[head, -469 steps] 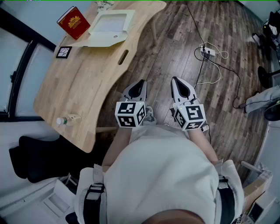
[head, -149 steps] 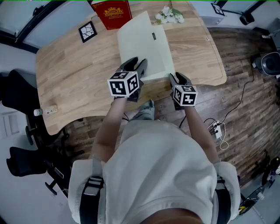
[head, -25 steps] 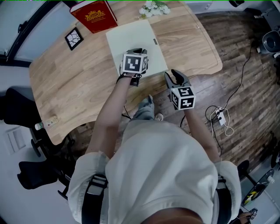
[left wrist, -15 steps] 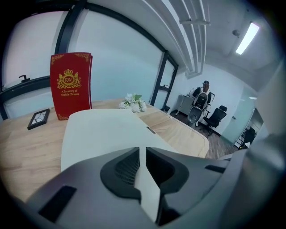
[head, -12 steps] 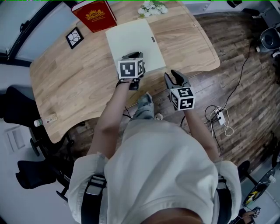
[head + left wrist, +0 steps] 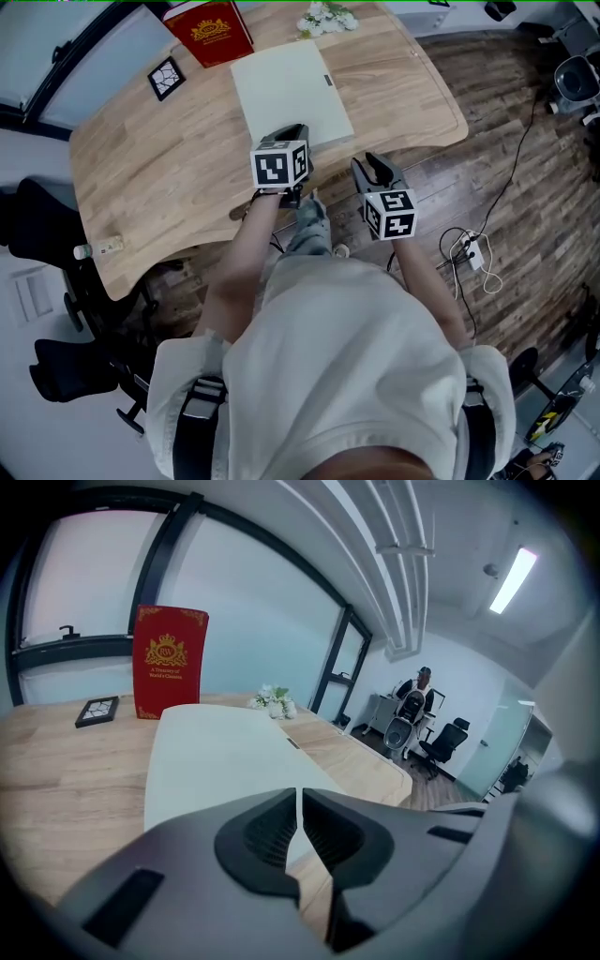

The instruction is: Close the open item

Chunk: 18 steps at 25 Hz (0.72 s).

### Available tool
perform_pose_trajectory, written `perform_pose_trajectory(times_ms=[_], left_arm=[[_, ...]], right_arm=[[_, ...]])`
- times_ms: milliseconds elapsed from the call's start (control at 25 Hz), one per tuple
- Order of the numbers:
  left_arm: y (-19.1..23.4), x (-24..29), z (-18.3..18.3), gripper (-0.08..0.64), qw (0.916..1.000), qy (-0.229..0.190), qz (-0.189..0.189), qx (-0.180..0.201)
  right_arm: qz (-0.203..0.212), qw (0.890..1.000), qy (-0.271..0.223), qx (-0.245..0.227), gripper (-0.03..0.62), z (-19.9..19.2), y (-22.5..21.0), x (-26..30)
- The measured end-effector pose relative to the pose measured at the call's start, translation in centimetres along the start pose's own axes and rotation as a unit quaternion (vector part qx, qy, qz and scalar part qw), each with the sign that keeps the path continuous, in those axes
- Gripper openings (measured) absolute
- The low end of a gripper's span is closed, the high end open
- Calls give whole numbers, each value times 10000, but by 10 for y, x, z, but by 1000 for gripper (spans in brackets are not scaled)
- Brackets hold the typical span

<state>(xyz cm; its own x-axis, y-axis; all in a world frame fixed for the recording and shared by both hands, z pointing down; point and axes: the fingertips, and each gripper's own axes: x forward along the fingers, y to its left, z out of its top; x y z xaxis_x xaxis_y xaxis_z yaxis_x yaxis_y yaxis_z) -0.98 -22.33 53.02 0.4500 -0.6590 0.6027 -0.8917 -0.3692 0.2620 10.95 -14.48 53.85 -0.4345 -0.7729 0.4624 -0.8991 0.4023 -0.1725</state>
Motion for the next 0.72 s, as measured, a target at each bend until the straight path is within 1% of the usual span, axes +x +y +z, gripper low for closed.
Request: perform_pose_trajectory(times_ms=[200, 560, 720], left_arm=[[-18, -21, -10, 32, 9998, -156, -151, -51], [-50, -55, -27, 21, 9990, -370, -186, 167], [-60, -69, -36, 21, 9986, -460, -244, 55]], right_arm=[[-94, 9998, -146, 62, 100, 3, 6, -20], [-238, 9983, -473, 223, 58, 10, 12, -61], [-288, 9975, -602, 232, 43, 13, 17, -78]])
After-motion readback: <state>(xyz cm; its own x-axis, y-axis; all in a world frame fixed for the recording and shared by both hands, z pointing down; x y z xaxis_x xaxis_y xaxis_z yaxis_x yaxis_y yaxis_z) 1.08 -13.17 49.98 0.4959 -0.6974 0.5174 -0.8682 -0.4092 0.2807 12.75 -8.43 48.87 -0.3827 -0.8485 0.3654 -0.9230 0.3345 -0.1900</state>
